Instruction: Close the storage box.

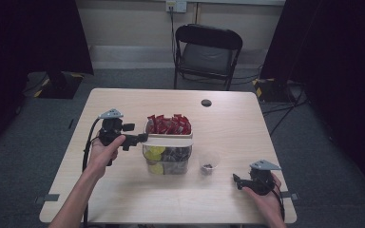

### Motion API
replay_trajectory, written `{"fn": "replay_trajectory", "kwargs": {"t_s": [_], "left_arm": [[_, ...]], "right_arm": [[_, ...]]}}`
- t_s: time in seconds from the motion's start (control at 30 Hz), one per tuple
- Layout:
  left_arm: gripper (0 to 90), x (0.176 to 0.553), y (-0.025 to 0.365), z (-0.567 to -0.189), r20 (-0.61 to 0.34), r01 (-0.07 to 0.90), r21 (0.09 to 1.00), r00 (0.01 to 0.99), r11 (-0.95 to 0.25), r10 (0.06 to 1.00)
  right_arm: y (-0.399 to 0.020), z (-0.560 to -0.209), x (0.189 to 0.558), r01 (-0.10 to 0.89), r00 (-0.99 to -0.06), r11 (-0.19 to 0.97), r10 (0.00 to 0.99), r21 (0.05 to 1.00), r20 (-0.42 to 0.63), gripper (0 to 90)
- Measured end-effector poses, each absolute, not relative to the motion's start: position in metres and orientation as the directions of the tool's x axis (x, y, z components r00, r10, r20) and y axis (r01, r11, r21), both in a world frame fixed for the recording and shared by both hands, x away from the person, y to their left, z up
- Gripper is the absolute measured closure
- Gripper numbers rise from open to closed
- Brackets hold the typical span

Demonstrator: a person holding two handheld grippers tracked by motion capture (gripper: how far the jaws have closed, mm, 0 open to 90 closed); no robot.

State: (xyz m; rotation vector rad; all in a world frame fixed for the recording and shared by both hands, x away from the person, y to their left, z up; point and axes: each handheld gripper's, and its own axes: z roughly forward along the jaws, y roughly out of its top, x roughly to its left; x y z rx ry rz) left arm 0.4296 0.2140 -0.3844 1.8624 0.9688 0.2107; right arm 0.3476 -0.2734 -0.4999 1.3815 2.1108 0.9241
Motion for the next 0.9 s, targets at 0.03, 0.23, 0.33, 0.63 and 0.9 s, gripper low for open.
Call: {"fn": "replay_trajectory", "kwargs": {"t_s": [0.03, 0.23, 0.33, 0.63, 0.9], "left_arm": [[17.0, 0.429, 0.214, -0.385, -0.262, 0.528, 0.826, 0.669, -0.197, 0.695], [17.0, 0.425, 0.213, -0.389, -0.266, 0.532, 0.821, 0.676, -0.206, 0.687], [17.0, 0.425, 0.212, -0.392, -0.266, 0.534, 0.819, 0.68, -0.212, 0.683], [17.0, 0.421, 0.203, -0.405, -0.24, 0.548, 0.79, 0.691, -0.277, 0.682], [16.2, 0.418, 0.202, -0.408, -0.228, 0.547, 0.786, 0.691, -0.289, 0.686]], "right_arm": [[-0.273, -0.5, 0.348, 0.616, -0.396, 0.274, 0.918, 0.739, -0.01, 16.1], [-0.273, -0.5, 0.348, 0.616, -0.396, 0.273, 0.918, 0.739, -0.009, 16.1], [-0.273, -0.5, 0.347, 0.617, -0.395, 0.272, 0.919, 0.739, -0.009, 16.1], [-0.273, -0.5, 0.347, 0.617, -0.395, 0.272, 0.919, 0.739, -0.009, 16.1], [-0.273, -0.5, 0.348, 0.616, -0.395, 0.273, 0.919, 0.739, -0.01, 16.1]]}}
